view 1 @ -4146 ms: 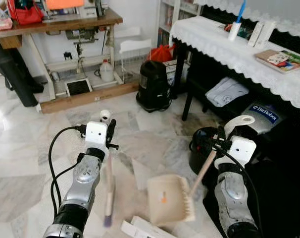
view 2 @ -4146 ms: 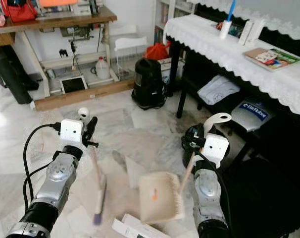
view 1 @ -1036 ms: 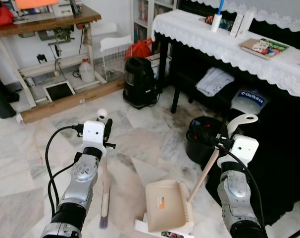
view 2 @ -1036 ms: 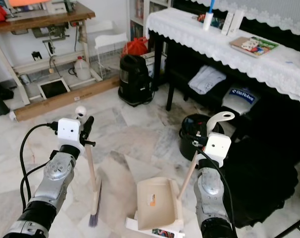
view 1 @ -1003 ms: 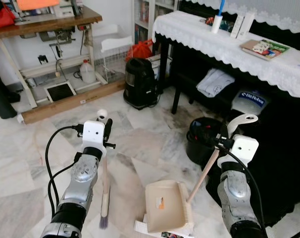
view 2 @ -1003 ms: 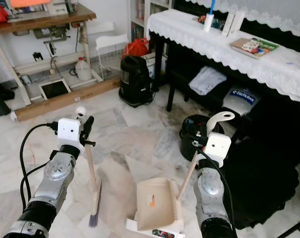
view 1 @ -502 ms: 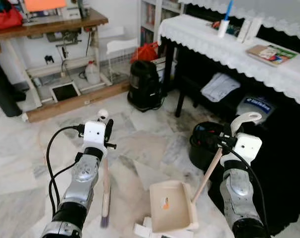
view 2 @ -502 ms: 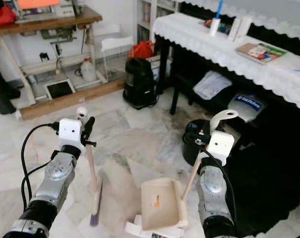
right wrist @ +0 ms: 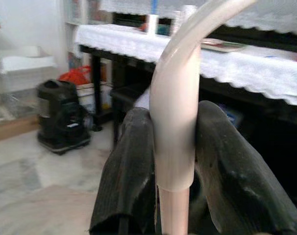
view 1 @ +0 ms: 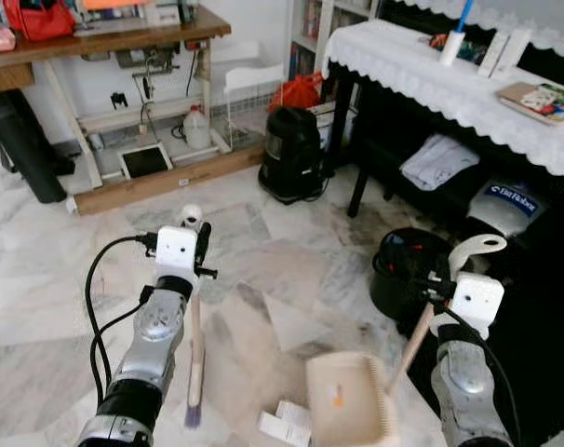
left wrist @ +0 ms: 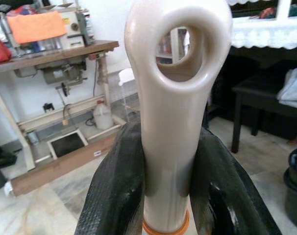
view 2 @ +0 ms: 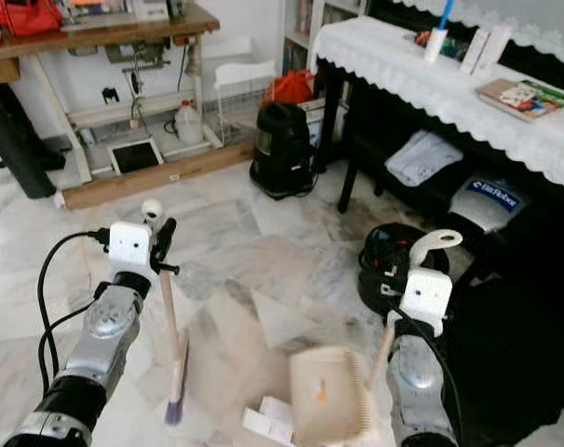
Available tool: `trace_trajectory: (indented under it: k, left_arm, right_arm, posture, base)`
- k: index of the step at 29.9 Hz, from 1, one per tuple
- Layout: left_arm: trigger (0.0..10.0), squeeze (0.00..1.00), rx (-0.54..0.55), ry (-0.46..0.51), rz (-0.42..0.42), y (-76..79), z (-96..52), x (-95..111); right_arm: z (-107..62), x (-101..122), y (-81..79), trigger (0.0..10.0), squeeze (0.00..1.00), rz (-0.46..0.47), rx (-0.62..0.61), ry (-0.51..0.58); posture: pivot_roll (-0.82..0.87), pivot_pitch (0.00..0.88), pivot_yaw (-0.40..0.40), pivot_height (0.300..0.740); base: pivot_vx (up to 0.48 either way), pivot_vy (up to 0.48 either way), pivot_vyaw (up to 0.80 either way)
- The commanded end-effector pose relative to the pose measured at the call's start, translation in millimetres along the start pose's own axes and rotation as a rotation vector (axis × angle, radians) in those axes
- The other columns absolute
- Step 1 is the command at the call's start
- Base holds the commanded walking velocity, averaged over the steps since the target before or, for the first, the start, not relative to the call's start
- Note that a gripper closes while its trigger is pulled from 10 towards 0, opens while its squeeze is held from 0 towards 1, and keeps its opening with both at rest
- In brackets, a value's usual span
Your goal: Sweep floor
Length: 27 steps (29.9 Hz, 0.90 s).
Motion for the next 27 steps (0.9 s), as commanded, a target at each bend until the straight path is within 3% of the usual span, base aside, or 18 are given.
trace_trajectory:
  k: [1,13,27]
  left_arm:
    - [10.0,0.0,0.002,0.034,0.024,-1.2,4.0,8.6]
    - [10.0,0.0,0.031,0.037,0.034,-5.5,4.9,10.1]
    - [10.0,0.0,0.039,0.053,0.02,-6.4,4.9,13.2]
  right_arm:
    - [5.8,18.0,2.8,10.0,0.0,0.006,-0.012,0.065]
    - [12.4,30.4,-8.7,10.0,0.0,0.021,0.009,0.098]
    - [14.2,33.1,-12.7,10.0,0.0,0.027,0.02,0.103]
  posture:
    - [0.07,0.0,-0.03,0.74]
    - [0.08,0.0,-0.035,0.74]
    - [0.08,0.0,-0.041,0.74]
  base:
    - [0.0,0.0,0.0]
    - [0.0,0.0,0.0]
    - [0.263,0.0,0.0]
Point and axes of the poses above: a point about 5 cm out from each wrist's last joint towards the gripper, its own z axis pointing out of the wrist towards the gripper, its own x axis along the axis of the wrist's last joint, y = z × x, the point moved 6 cm from there along z, pointing out of the wrist towards the gripper, and after that the axes turned 8 degrees about z, right-handed, at the moved point
